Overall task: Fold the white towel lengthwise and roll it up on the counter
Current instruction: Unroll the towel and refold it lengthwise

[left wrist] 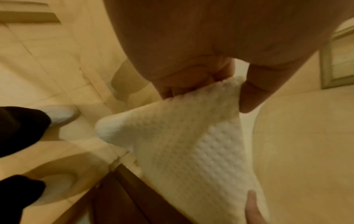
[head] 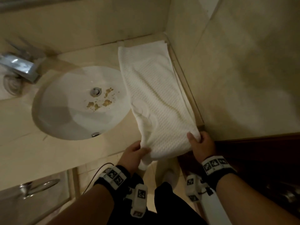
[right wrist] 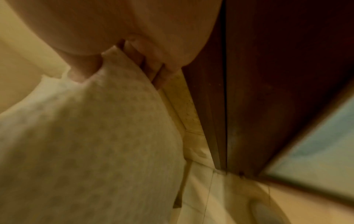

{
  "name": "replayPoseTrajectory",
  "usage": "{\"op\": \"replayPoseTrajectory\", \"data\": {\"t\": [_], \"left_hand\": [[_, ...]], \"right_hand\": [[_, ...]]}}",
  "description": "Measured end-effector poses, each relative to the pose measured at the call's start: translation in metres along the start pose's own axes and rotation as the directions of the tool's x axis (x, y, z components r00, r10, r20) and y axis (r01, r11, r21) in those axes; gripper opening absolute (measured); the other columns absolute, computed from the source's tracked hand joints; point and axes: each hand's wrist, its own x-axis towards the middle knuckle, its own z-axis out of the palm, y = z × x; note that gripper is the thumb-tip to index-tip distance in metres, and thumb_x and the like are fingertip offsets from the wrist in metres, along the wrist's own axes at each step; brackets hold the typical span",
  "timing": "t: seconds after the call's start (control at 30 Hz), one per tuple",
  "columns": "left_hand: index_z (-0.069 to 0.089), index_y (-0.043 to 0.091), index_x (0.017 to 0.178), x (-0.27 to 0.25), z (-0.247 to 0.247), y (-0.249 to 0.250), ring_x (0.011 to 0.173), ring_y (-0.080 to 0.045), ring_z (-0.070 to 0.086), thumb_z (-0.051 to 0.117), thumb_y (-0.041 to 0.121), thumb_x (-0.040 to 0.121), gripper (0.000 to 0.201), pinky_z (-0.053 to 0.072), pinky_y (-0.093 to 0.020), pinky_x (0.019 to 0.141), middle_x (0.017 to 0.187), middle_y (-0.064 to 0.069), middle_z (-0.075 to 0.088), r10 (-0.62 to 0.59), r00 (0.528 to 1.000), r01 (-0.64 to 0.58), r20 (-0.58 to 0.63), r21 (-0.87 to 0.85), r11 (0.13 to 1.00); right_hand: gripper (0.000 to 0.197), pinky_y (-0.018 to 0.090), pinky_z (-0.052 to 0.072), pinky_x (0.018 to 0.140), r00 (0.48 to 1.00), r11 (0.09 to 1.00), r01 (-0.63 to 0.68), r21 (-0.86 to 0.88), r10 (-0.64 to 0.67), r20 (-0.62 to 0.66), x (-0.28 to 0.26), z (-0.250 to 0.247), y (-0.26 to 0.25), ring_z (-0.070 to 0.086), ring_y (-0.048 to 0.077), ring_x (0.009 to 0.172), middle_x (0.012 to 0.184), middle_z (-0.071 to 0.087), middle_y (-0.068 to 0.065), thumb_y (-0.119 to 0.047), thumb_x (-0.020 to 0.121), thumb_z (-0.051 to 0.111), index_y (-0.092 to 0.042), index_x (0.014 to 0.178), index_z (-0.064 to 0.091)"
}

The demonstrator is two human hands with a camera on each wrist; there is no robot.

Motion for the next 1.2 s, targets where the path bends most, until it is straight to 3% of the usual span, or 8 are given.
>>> {"op": "replayPoseTrajectory", "data": {"t": [0.13, 0.27, 0.47, 0.6, 0.7, 0.9, 1.03, 1.2], "left_hand": [[0.071, 0.01, 0.089, -0.005, -0.016, 0.036, 0.083, -0.032, 0.065, 0.075, 0.029, 0.068, 0.028, 0.052, -0.041, 0.068, 0.09, -0.012, 0.072, 0.001, 0.997, -0.006, -0.079, -0.064, 0.998], [0.049, 0.027, 0.063, 0.004, -0.035, 0.057, 0.071, -0.021, 0.052, 0.072, 0.052, 0.067, 0.034, 0.043, -0.04, 0.062, 0.073, -0.005, 0.052, -0.026, 0.99, 0.058, -0.141, 0.231, 0.971], [0.065, 0.006, 0.113, 0.002, -0.057, 0.078, 0.098, -0.041, 0.071, 0.078, 0.024, 0.087, 0.034, 0.061, -0.052, 0.082, 0.103, -0.021, 0.076, -0.453, 0.889, 0.442, 0.058, 0.142, 0.886], [0.07, 0.01, 0.118, 0.007, -0.062, 0.104, 0.106, -0.035, 0.071, 0.078, 0.038, 0.087, 0.043, 0.057, -0.051, 0.095, 0.112, -0.014, 0.076, -0.225, 0.963, 0.205, 0.145, 0.142, 0.968], [0.073, 0.013, 0.114, 0.015, -0.059, 0.155, 0.099, -0.026, 0.074, 0.072, 0.036, 0.092, 0.031, 0.059, -0.035, 0.082, 0.109, -0.009, 0.077, -0.009, 0.995, -0.004, 0.103, 0.125, 0.992], [0.062, 0.018, 0.131, 0.04, -0.055, 0.248, 0.104, -0.023, 0.071, 0.067, 0.033, 0.097, 0.038, 0.055, -0.037, 0.088, 0.123, -0.005, 0.072, 0.281, 0.959, -0.282, 0.021, 0.023, 0.959], [0.034, 0.013, 0.152, 0.056, -0.069, 0.23, 0.125, -0.031, 0.056, 0.068, 0.043, 0.094, 0.074, 0.046, -0.036, 0.097, 0.146, -0.011, 0.052, 0.226, 0.941, -0.052, -0.251, 0.552, 0.832], [0.047, 0.015, 0.133, 0.07, -0.09, 0.136, 0.107, -0.028, 0.06, 0.068, 0.054, 0.09, 0.062, 0.046, -0.035, 0.082, 0.132, -0.011, 0.058, 0.028, 0.984, 0.115, -0.177, 0.744, 0.658]], "right_hand": [[0.033, 0.028, 0.04, 0.063, 0.994, 0.993, 0.037, -0.112, -0.025, 0.109, -0.009, 0.0, -0.028, 0.057, 0.019, 0.08, 0.09, 0.06, -0.002, -0.047, 0.088, 0.069, -0.018, 0.094, 0.055], [0.061, 0.04, 0.051, 0.09, 0.962, 0.972, -0.087, -0.217, 0.138, 0.234, 0.005, 0.005, -0.042, 0.061, 0.029, 0.106, 0.123, 0.063, 0.009, -0.054, 0.083, 0.071, -0.011, 0.125, 0.057], [0.071, 0.034, 0.049, 0.094, 0.897, 0.935, -0.098, -0.342, 0.232, 0.377, 0.009, 0.002, -0.065, 0.058, 0.029, 0.116, 0.14, 0.056, 0.014, -0.049, 0.09, 0.066, -0.003, 0.141, 0.05], [0.055, 0.036, 0.051, 0.089, 0.944, 0.98, -0.043, -0.193, 0.103, 0.313, 0.01, 0.0, -0.093, 0.063, 0.025, 0.104, 0.124, 0.067, 0.01, -0.054, 0.093, 0.059, -0.013, 0.13, 0.061], [0.056, 0.04, 0.051, 0.092, 0.98, 0.985, 0.008, -0.172, 0.027, 0.198, 0.024, -0.004, -0.139, 0.063, 0.029, 0.108, 0.121, 0.068, 0.009, -0.056, 0.093, 0.058, -0.013, 0.128, 0.064], [0.034, 0.02, 0.036, 0.082, 0.966, 0.978, 0.197, 0.069, -0.182, -0.185, 0.05, -0.017, -0.237, 0.055, 0.013, 0.1, 0.112, 0.061, -0.006, -0.035, 0.1, 0.054, -0.019, 0.128, 0.062], [0.034, 0.027, 0.038, 0.08, 0.996, 0.988, 0.061, -0.145, -0.07, -0.055, 0.057, 0.002, -0.199, 0.062, 0.03, 0.106, 0.114, 0.068, 0.007, -0.035, 0.096, 0.052, -0.014, 0.117, 0.067], [0.028, 0.026, 0.043, 0.083, 0.99, 0.913, -0.041, -0.406, 0.092, 0.107, 0.031, 0.029, -0.109, 0.061, 0.027, 0.107, 0.121, 0.065, 0.007, -0.033, 0.097, 0.052, -0.018, 0.117, 0.065]]}}
